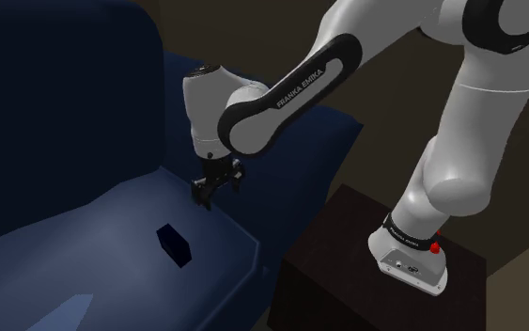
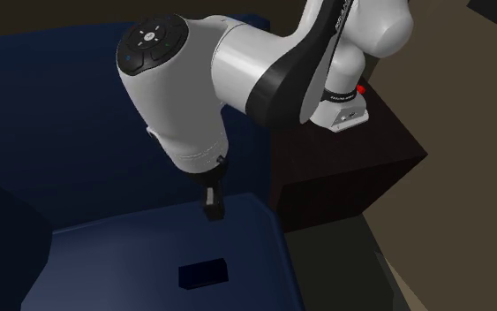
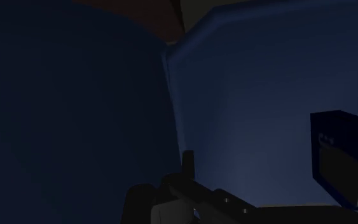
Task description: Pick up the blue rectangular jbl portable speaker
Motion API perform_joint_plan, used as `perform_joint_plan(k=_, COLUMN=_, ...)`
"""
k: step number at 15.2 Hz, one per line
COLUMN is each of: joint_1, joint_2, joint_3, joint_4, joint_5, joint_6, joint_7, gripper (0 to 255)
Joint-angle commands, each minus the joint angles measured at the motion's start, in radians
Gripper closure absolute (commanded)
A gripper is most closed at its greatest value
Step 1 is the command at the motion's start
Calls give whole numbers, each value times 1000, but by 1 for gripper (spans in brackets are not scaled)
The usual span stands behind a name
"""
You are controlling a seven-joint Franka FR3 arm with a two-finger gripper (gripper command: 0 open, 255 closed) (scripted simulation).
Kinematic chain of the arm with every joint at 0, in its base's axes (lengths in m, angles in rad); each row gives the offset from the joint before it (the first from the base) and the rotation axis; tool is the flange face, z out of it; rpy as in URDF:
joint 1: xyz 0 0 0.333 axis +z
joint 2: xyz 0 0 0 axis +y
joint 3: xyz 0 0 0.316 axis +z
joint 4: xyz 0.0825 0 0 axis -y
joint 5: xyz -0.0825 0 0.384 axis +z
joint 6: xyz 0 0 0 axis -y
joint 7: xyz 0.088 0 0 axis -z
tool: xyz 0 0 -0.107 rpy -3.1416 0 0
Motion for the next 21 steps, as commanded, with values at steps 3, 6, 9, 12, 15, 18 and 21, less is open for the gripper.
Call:
perform_joint_plan(k=3, joint_1=53, joint_2=157, joint_3=-8, joint_4=132, joint_5=-82, joint_6=25, joint_7=84, gripper=0)
perform_joint_plan(k=6, joint_1=103, joint_2=269, joint_3=-23, joint_4=242, joint_5=-132, joint_6=30, joint_7=133, gripper=0)
perform_joint_plan(k=9, joint_1=156, joint_2=380, joint_3=-42, joint_4=365, joint_5=-173, joint_6=25, joint_7=170, gripper=0)
perform_joint_plan(k=12, joint_1=201, joint_2=472, joint_3=-58, joint_4=477, joint_5=-199, joint_6=12, joint_7=192, gripper=0)
perform_joint_plan(k=15, joint_1=207, joint_2=497, joint_3=-66, joint_4=476, joint_5=-210, joint_6=39, joint_7=197, gripper=0)
perform_joint_plan(k=18, joint_1=213, joint_2=524, joint_3=-75, joint_4=476, joint_5=-220, joint_6=64, joint_7=203, gripper=0)
perform_joint_plan(k=21, joint_1=216, joint_2=539, joint_3=-80, joint_4=478, joint_5=-225, joint_6=77, joint_7=205, gripper=0)
